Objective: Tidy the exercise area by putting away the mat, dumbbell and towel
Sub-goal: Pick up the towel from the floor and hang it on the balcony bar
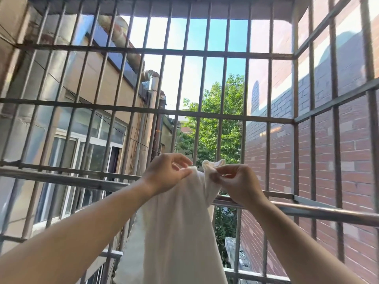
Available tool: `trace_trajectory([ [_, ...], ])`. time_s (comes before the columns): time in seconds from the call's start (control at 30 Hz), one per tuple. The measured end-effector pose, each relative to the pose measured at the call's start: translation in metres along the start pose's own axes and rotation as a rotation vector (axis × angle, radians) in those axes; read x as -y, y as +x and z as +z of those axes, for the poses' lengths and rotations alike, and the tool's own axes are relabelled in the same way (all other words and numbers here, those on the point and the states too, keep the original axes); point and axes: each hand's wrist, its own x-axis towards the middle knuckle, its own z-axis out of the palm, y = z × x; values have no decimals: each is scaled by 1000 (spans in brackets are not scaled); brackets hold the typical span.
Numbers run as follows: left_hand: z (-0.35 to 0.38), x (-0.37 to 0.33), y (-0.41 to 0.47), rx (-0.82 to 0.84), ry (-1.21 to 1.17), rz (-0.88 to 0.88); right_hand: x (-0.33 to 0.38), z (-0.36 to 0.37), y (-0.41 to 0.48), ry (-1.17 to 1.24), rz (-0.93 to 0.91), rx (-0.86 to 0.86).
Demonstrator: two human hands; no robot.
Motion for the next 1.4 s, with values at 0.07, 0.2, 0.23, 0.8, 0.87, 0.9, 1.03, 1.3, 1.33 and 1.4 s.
trace_trajectory([
  [0.07,5,-13,-6,55,-22,53,-2,1,1,28,8,-12],
  [0.2,19,-17,-9,153,42,46,-3,2,0,81,8,-19],
  [0.23,22,-15,-9,146,38,40,-2,2,0,83,3,-18],
  [0.8,-50,25,41,-79,70,-113,-28,-46,55,-48,146,-178],
  [0.87,-60,26,47,-87,89,-119,-37,-53,70,-106,184,-253],
  [0.9,-62,25,47,-86,94,-116,-41,-56,75,-149,205,-278],
  [1.03,-54,15,41,-15,70,-64,-52,-55,72,-159,279,-56],
  [1.3,-7,-7,15,176,78,100,-15,-38,21,21,73,275],
  [1.33,-2,-11,13,185,77,119,-8,-33,15,23,55,318],
  [1.4,4,-17,7,196,79,149,1,-22,7,-8,4,364],
])
